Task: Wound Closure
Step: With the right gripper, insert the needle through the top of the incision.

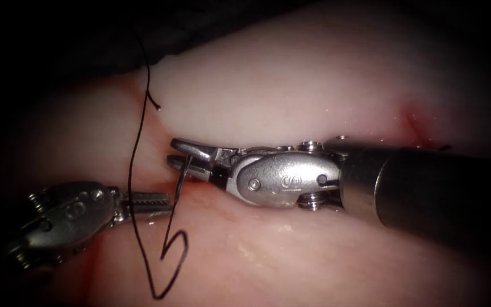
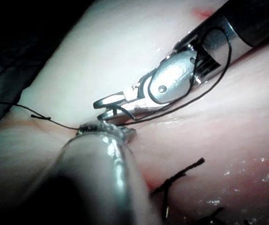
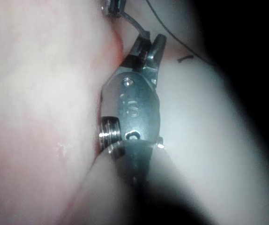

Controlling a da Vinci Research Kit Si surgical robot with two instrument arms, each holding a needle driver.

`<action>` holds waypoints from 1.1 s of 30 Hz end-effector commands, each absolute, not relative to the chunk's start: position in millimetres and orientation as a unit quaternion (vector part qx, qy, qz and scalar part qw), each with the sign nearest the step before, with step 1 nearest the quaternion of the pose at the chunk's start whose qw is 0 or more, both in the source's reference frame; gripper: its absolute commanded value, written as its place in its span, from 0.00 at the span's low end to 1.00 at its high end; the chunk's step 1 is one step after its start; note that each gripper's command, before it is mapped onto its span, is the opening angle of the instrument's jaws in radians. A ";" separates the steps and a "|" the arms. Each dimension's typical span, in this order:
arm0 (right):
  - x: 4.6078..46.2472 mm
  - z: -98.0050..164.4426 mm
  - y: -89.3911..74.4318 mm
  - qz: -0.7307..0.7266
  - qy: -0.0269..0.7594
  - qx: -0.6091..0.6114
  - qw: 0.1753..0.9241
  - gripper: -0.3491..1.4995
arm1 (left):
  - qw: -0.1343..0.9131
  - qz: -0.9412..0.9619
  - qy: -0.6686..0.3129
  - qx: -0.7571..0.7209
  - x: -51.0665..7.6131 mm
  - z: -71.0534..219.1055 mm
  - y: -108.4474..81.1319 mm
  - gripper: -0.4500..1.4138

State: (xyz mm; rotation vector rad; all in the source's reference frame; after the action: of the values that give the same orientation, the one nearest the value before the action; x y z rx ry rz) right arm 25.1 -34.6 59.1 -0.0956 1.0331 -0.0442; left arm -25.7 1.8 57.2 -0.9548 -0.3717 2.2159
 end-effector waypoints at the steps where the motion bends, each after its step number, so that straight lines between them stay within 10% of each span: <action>1: 26.4 59.4 -34.2 -0.025 0.492 -0.040 0.869 0.00 | 0.342 0.853 -0.141 -0.369 -26.1 57.5 2.7 0.09; 33: 26.0 62.0 -37.4 -0.040 0.453 0.034 0.890 0.00 | 0.341 0.853 -0.141 -0.369 -25.9 57.5 2.5 0.06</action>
State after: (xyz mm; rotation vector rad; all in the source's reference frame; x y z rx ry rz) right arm 24.9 -38.1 61.8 0.0731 0.9375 -0.0832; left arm -25.4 1.6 57.2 -0.9563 -0.3720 2.2191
